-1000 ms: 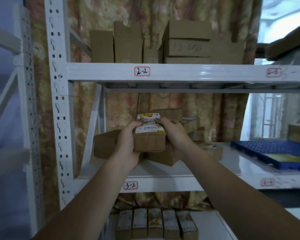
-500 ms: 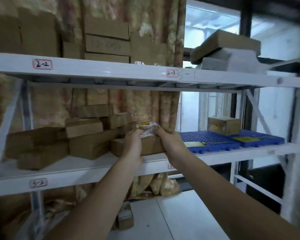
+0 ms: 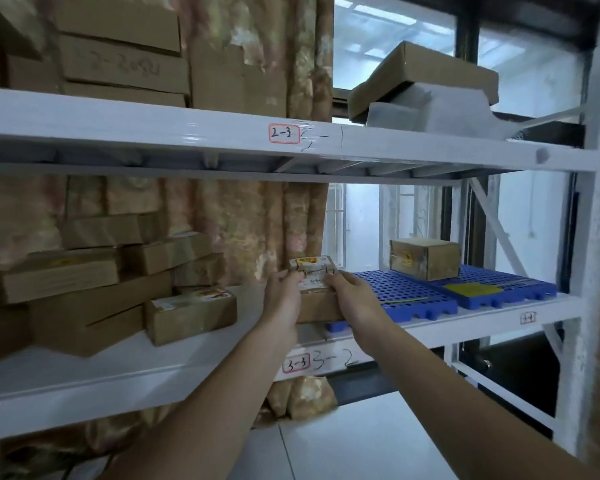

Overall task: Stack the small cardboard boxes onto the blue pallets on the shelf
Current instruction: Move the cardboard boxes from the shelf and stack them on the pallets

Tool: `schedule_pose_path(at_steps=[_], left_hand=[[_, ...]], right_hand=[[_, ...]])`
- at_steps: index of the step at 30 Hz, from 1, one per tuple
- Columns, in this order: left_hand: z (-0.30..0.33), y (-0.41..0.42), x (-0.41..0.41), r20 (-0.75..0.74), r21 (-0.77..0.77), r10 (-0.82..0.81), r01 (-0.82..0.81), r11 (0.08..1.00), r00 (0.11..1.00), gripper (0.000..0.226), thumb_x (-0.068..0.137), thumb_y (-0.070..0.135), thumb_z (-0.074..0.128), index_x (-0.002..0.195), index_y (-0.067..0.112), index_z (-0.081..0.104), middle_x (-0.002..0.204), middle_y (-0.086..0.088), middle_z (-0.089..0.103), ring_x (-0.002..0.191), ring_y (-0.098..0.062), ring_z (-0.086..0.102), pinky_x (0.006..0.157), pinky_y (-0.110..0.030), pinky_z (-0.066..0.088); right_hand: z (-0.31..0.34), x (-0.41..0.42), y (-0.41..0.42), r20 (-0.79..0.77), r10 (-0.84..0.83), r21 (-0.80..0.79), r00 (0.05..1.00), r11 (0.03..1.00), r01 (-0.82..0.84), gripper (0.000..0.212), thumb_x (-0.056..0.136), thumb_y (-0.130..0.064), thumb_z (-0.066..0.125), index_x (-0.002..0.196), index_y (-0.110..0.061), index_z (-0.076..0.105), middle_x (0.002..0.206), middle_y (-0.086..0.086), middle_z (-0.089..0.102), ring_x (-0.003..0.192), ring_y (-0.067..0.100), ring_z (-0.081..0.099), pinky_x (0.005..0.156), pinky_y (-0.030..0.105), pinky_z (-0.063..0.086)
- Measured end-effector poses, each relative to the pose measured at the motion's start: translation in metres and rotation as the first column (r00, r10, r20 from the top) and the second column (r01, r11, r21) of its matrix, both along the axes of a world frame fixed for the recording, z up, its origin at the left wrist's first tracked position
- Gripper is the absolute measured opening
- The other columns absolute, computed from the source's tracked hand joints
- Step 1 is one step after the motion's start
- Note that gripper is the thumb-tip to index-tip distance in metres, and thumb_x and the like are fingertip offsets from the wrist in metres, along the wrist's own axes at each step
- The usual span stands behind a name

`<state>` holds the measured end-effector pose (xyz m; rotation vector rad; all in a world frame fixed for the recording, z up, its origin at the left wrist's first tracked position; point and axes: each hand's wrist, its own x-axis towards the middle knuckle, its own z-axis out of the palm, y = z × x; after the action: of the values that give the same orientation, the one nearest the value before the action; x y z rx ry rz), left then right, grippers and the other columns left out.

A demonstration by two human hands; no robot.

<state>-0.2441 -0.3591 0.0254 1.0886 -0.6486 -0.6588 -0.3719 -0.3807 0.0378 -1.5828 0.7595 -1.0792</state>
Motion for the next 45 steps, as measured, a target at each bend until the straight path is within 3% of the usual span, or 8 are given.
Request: schedule_pose_path(at_steps=[6,15,20,25,30,40,42,45], left_hand=[[0.031,-0.048,0.014,0.006,-0.025,0.022,-0.022,0.999,1.0,0.025,0.081,0.028,0.066,0.1,0.018,0.079,0.103,-0.015,0.077,0.095,-0.038,0.073,0.074,-0.046,0.058],[0.05,-0.112,0.035,0.08,0.074,-0.087,0.081,0.994,0.993,0.028,0.096,0.022,0.056,0.119,0.014,0.07,0.111,-0.016,0.074,0.09,-0.028,0.068,0.075,-0.038,0.053],[0.042,-0.145,0.046,0.2,0.12,-0.02,-0.005,0.993,0.98,0.024,0.102,0.014,0.05,0.107,0.012,0.073,0.105,-0.02,0.075,0.093,-0.035,0.071,0.089,-0.051,0.056],[0.026,-0.173,0.067,0.276,0.173,0.094,-0.145,0.974,0.957,0.025,0.105,0.017,0.05,0.11,0.01,0.073,0.107,-0.016,0.074,0.092,-0.03,0.07,0.072,-0.035,0.051],[0.006,-0.194,0.082,0.346,0.273,0.087,-0.188,0.943,0.934,0.04,0.093,0.026,0.046,0.123,0.011,0.069,0.121,-0.015,0.07,0.11,-0.035,0.066,0.101,-0.05,0.053],[-0.002,-0.191,0.08,0.355,0.328,0.037,-0.161,0.931,0.934,0.062,0.093,0.035,0.046,0.151,0.016,0.046,0.146,-0.006,0.056,0.127,-0.025,0.057,0.11,-0.045,0.046],[0.0,-0.187,0.078,0.362,0.336,0.036,-0.167,0.927,0.932,0.072,0.091,0.042,0.047,0.158,0.019,0.035,0.161,-0.003,0.04,0.141,-0.025,0.045,0.116,-0.046,0.039],[0.016,-0.164,0.059,0.441,0.3,0.084,-0.235,0.925,0.893,0.06,0.108,0.036,0.042,0.161,0.012,0.027,0.165,-0.004,0.031,0.149,-0.026,0.034,0.121,-0.042,0.031]], right_hand=[[0.029,0.017,-0.059,-0.049,-0.022,-0.112,0.999,0.994,0.016,0.023,0.099,-0.035,0.056,0.108,-0.018,0.068,0.106,0.008,0.071,0.095,0.025,0.065,0.085,0.044,0.056],[0.05,0.04,-0.15,-0.131,0.02,-0.055,0.991,0.998,-0.027,0.039,0.095,-0.039,0.058,0.118,-0.008,0.067,0.111,0.015,0.071,0.101,0.033,0.068,0.094,0.048,0.056],[0.048,0.055,-0.193,-0.226,0.1,-0.045,0.969,0.993,-0.113,0.036,0.096,-0.035,0.059,0.115,-0.006,0.068,0.112,0.016,0.07,0.104,0.034,0.067,0.086,0.042,0.054],[0.042,0.065,-0.218,-0.327,0.176,-0.077,0.929,0.974,-0.212,0.023,0.099,-0.03,0.061,0.099,-0.008,0.066,0.097,0.014,0.069,0.086,0.027,0.066,0.07,0.036,0.052],[0.032,0.066,-0.227,-0.407,0.23,-0.112,0.884,0.948,-0.298,0.026,0.103,-0.02,0.054,0.077,-0.019,0.055,0.076,0.001,0.057,0.068,0.015,0.053,0.059,0.025,0.04],[0.024,0.06,-0.232,-0.498,0.239,-0.099,0.833,0.939,-0.329,0.039,0.106,-0.039,0.048,0.072,-0.019,0.049,0.063,0.0,0.051,0.054,0.013,0.043,0.049,0.023,0.034],[0.028,0.056,-0.225,-0.522,0.24,-0.098,0.818,0.936,-0.337,0.037,0.104,-0.049,0.044,0.081,-0.022,0.05,0.075,0.0,0.051,0.062,0.013,0.046,0.059,0.026,0.038],[0.041,0.045,-0.209,-0.509,0.214,-0.214,0.834,0.907,-0.364,0.044,0.107,-0.045,0.037,0.141,-0.018,0.046,0.122,0.013,0.061,0.108,0.029,0.059,0.087,0.033,0.043]])
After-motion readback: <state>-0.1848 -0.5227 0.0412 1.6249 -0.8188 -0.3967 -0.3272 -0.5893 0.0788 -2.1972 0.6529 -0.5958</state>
